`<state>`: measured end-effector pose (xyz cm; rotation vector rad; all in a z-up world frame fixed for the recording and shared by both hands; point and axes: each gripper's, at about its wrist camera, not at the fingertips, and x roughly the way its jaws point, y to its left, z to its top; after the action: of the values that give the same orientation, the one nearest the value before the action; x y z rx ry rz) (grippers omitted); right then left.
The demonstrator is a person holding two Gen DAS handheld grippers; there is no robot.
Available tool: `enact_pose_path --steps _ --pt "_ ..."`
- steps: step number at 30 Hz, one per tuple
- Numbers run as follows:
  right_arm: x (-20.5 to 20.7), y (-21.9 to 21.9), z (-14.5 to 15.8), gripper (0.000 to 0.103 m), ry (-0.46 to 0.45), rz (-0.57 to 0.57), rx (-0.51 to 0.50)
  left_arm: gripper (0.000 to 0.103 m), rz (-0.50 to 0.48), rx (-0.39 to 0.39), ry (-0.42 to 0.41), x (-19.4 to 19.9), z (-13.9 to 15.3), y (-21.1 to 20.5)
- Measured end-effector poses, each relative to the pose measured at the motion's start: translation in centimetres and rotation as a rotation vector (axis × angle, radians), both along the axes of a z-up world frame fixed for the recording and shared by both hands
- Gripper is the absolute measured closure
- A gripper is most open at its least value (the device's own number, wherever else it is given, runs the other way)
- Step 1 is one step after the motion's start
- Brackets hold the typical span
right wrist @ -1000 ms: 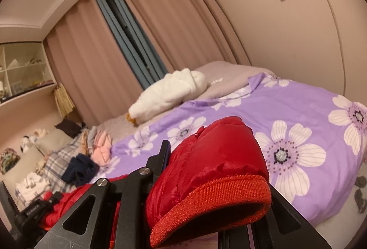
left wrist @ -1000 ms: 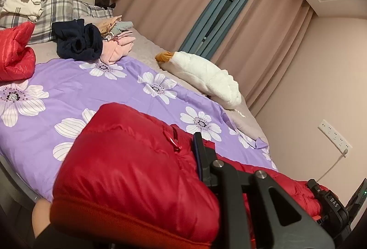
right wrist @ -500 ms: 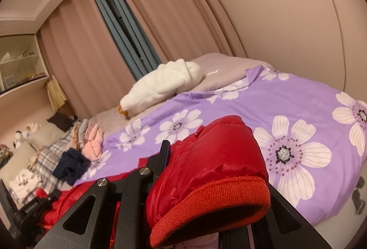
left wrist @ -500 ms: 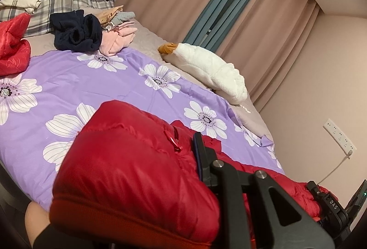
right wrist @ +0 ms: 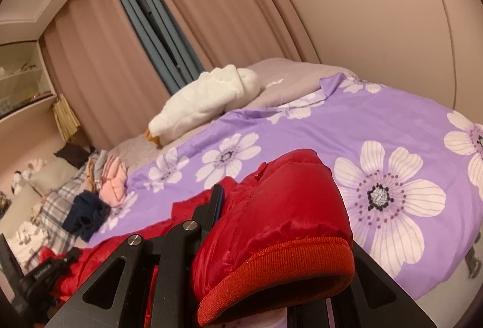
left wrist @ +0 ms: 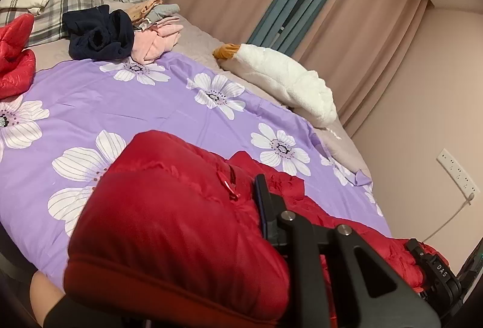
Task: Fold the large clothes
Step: 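Carry the held edge over the jacket with both tools and open them, then move both open tools onto the folded red jacket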
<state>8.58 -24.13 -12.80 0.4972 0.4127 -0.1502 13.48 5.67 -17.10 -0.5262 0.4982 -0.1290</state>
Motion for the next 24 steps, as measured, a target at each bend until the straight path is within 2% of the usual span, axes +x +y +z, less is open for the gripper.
enact_pose_path --steps 9,13,15,16,17,18,20,21,22,24 --pt "2.1 -0.4 -0.6 0.085 0.024 0.005 -0.001 0.083 -0.006 0.029 0.001 2.6 -0.4 -0.9" --pt "3.9 -0.9 -1.0 0.085 0.031 0.010 0.015 0.077 -0.006 0.042 0.013 5.2 -0.6 -1.3" --pt "5.2 -1.2 -1.3 0.085 0.040 0.012 0.022 0.069 -0.001 0.054 0.032 6.7 -0.8 -1.5" --pt "5.7 -1.3 -1.4 0.085 0.045 0.011 0.027 0.054 0.007 0.054 0.037 7.4 -0.9 -1.5" --pt "6.3 -1.3 -1.6 0.083 0.049 0.013 0.032 0.033 0.027 0.051 0.038 8.2 -1.1 -1.5" --pt "7.0 -1.4 -1.9 0.076 0.051 0.016 0.043 0.026 0.049 0.051 0.037 8.6 -1.2 -1.4" --pt "8.1 -1.5 -2.1 0.051 0.054 0.016 0.042 0.023 0.094 0.063 0.030 9.3 -1.3 -1.1" --pt "8.3 -1.5 -2.1 0.029 0.050 0.011 0.034 0.023 0.100 0.072 0.026 9.6 -1.2 -0.9" --pt "8.4 -1.4 -2.0 0.015 0.037 -0.009 0.020 0.021 0.095 0.074 0.017 9.8 -1.1 -0.8" --pt "8.1 -1.3 -1.7 0.013 0.008 -0.042 -0.002 0.017 0.096 0.075 0.019 10.1 -1.3 -0.5"
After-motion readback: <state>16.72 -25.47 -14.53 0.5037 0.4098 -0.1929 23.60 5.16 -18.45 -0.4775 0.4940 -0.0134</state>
